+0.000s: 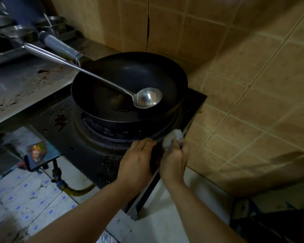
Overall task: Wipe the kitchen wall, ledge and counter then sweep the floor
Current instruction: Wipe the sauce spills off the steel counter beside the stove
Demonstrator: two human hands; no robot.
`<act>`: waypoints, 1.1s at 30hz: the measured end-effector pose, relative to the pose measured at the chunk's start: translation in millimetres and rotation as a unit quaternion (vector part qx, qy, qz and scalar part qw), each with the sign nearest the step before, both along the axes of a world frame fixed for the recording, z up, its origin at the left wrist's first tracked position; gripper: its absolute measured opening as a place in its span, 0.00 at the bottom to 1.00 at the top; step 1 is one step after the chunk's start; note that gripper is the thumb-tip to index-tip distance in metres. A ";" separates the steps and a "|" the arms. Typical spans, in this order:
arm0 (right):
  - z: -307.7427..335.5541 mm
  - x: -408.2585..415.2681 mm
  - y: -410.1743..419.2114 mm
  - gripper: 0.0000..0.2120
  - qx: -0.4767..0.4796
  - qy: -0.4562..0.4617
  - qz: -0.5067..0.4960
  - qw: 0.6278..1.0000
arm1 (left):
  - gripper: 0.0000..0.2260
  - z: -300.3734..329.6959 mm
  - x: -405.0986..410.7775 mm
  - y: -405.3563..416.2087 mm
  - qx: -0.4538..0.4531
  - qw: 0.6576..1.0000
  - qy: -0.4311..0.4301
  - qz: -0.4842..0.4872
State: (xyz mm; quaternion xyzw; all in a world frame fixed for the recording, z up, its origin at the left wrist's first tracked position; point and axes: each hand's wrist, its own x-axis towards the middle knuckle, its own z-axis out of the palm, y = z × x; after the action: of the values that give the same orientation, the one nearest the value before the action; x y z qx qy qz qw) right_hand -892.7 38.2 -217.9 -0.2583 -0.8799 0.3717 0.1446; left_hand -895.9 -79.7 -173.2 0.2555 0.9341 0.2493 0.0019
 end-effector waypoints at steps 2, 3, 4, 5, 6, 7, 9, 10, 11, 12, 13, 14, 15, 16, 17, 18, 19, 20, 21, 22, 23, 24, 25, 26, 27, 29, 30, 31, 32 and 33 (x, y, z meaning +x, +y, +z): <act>-0.8 -11.7 18.7 0.19 -0.011 -0.026 0.000 1.000 | 0.27 -2.5 -5.2 2.7 -0.002 1.000 0.018 -0.005; -2.1 -19.8 30.2 0.17 -0.019 -0.028 0.008 0.999 | 0.27 -5.0 -8.0 5.1 -0.005 1.000 0.025 -0.008; -1.6 -26.0 38.2 0.15 -0.026 -0.024 0.011 0.999 | 0.28 -7.8 -10.1 6.9 -0.010 0.999 0.032 -0.011; -3.6 -29.7 43.9 0.14 -0.016 -0.020 0.017 1.000 | 0.28 -9.7 -11.4 9.2 -0.019 0.999 0.038 -0.013; -6.1 -30.4 45.9 0.14 -0.012 -0.019 0.026 0.999 | 0.29 -10.5 -12.3 11.7 -0.028 0.999 0.040 -0.015; -7.9 -29.6 45.5 0.15 -0.002 -0.012 0.034 0.999 | 0.29 -10.8 -13.2 14.7 -0.035 0.998 0.043 -0.018; -8.2 -26.6 40.9 0.19 -0.004 -0.005 0.022 1.000 | 0.29 -10.5 -14.6 20.0 -0.057 0.997 0.041 -0.023; -8.7 -24.7 38.3 0.20 0.005 -0.002 0.016 1.000 | 0.28 -10.3 -15.6 22.6 -0.071 0.996 0.044 -0.028; -10.3 -22.2 36.1 0.21 0.019 0.005 0.017 1.000 | 0.28 -10.3 -17.0 24.4 -0.082 0.995 0.043 -0.035; -11.5 -20.7 34.7 0.22 0.030 0.009 0.025 0.999 | 0.28 -9.9 -19.3 26.5 -0.088 0.994 0.045 -0.040; -12.9 -21.3 36.4 0.22 0.037 0.019 0.033 0.999 | 0.28 -8.9 -22.0 29.1 -0.092 0.994 0.045 -0.043; -12.4 -23.0 39.6 0.22 0.037 0.024 0.036 0.998 | 0.28 -10.4 -25.3 31.7 -0.095 0.993 0.052 -0.043; -12.9 -27.0 44.5 0.21 0.040 0.028 0.037 0.998 | 0.27 -10.7 -29.1 35.1 -0.099 0.992 0.058 -0.044; -13.1 -32.1 50.6 0.21 0.040 0.022 0.039 0.998 | 0.27 -9.5 -32.0 39.1 -0.102 0.992 0.062 -0.048; -11.5 -37.9 56.5 0.21 0.038 0.013 0.039 0.998 | 0.27 -6.9 -33.9 42.9 -0.105 0.991 0.062 -0.054; -9.5 -44.0 62.6 0.21 0.034 -0.003 0.039 0.999 | 0.27 -3.8 -35.5 47.3 -0.108 0.991 0.058 -0.061; -8.8 -50.9 69.9 0.20 0.033 -0.013 0.042 0.999 | 0.27 -1.4 -37.2 52.7 -0.112 0.990 0.052 -0.070; -8.0 -58.4 77.9 0.19 0.030 -0.021 0.045 0.998 | 0.27 -1.6 -40.0 57.9 -0.112 0.989 0.053 -0.075; -6.5 -65.8 86.5 0.19 0.025 -0.025 0.046 0.998 | 0.28 -2.6 -42.9 62.4 -0.115 0.989 0.048 -0.075; -3.9 -73.0 94.6 0.19 0.025 -0.034 0.046 0.998 | 0.28 -3.8 -46.5 66.6 -0.117 0.989 0.045 -0.074; -2.0 -79.2 102.3 0.20 0.039 -0.050 0.048 0.997 | 0.28 -5.7 -50.0 70.2 -0.114 0.990 0.045 -0.075; 0.2 -84.0 108.2 0.22 0.062 -0.074 0.049 0.994 | 0.27 -9.4 -52.9 73.7 -0.106 0.990 0.048 -0.075; 1.0 -87.6 113.2 0.23 0.087 -0.093 0.048 0.991 | 0.25 -12.3 -55.3 77.9 -0.098 0.991 0.054 -0.074; 2.5 -88.9 116.0 0.24 0.112 -0.105 0.045 0.987 | 0.27 -14.7 -57.1 81.9 -0.090 0.992 0.055 -0.072; 2.6 -88.0 115.6 0.23 0.136 -0.108 0.043 0.984 | 0.32 -15.2 -58.4 85.4 -0.074 0.993 0.055 -0.068; 0.6 -80.0 111.7 0.21 0.191 -0.094 0.063 0.975 | 0.36 -17.3 -62.5 94.3 -0.063 0.994 0.056 -0.062; -1.3 -75.7 110.3 0.22 0.216 -0.079 0.082 0.970 | 0.32 -19.8 -65.5 98.7 -0.053 0.995 0.067 -0.058; -2.0 -73.9 110.0 0.23 0.233 -0.069 0.099 0.965 | 0.27 -21.5 -67.9 102.2 -0.032 0.996 0.071 -0.047; -1.2 -77.0 114.4 0.24 0.245 -0.068 0.113 0.960 | 0.23 -22.9 -70.6 107.2 -0.010 0.996 0.077 -0.038; 0.3 -83.2 121.4 0.23 0.251 -0.075 0.120 0.958 | 0.22 -24.8 -72.9 112.3 -0.005 0.997 0.076 -0.032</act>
State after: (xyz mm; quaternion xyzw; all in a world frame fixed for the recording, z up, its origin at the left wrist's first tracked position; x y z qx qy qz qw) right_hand -975.9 159.6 -217.5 -0.1337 -0.9777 0.1329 0.0929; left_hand -968.8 32.6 -198.0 0.3037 0.9240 0.2245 -0.0599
